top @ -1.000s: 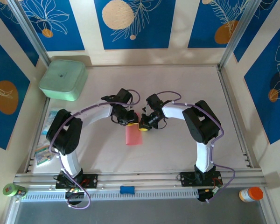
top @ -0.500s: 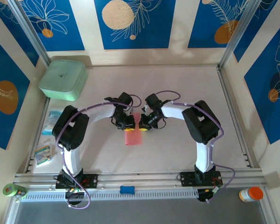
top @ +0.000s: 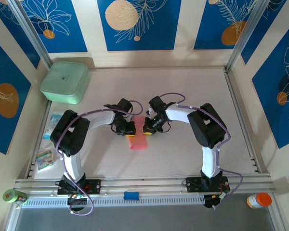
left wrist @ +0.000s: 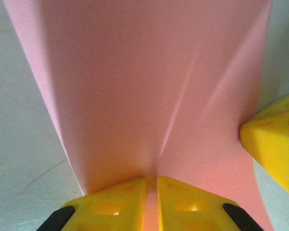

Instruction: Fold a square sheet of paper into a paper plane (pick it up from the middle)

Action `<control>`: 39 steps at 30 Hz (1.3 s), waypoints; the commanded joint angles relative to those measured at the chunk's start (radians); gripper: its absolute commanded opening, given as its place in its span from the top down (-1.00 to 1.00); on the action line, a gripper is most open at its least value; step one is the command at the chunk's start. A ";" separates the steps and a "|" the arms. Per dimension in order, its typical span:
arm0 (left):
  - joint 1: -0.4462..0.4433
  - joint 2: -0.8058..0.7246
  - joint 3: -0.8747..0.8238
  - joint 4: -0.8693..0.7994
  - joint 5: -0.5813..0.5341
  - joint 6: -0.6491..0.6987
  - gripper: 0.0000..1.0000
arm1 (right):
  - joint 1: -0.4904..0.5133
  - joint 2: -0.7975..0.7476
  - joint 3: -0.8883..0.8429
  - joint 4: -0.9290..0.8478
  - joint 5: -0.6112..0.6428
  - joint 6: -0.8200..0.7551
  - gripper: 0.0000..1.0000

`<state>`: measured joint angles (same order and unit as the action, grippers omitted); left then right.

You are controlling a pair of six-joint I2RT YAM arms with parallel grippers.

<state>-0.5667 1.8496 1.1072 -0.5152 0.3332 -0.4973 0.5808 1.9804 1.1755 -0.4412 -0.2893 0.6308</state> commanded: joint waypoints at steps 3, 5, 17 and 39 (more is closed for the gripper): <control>0.068 -0.058 -0.075 -0.030 -0.045 0.067 0.63 | 0.000 0.138 -0.079 -0.148 0.310 -0.021 1.00; 0.090 -0.088 -0.084 -0.033 -0.036 0.077 0.63 | 0.001 0.136 -0.077 -0.148 0.311 -0.026 1.00; 0.050 -0.174 -0.159 0.219 0.168 -0.152 0.62 | 0.015 0.137 -0.066 -0.145 0.296 -0.019 1.00; 0.078 -0.231 -0.270 -0.057 -0.018 0.062 0.64 | 0.010 0.150 -0.068 -0.142 0.296 -0.020 1.00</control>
<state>-0.5140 1.6672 0.8597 -0.4149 0.4019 -0.4881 0.5926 1.9862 1.1931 -0.4652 -0.2619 0.6189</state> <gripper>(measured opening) 0.181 0.041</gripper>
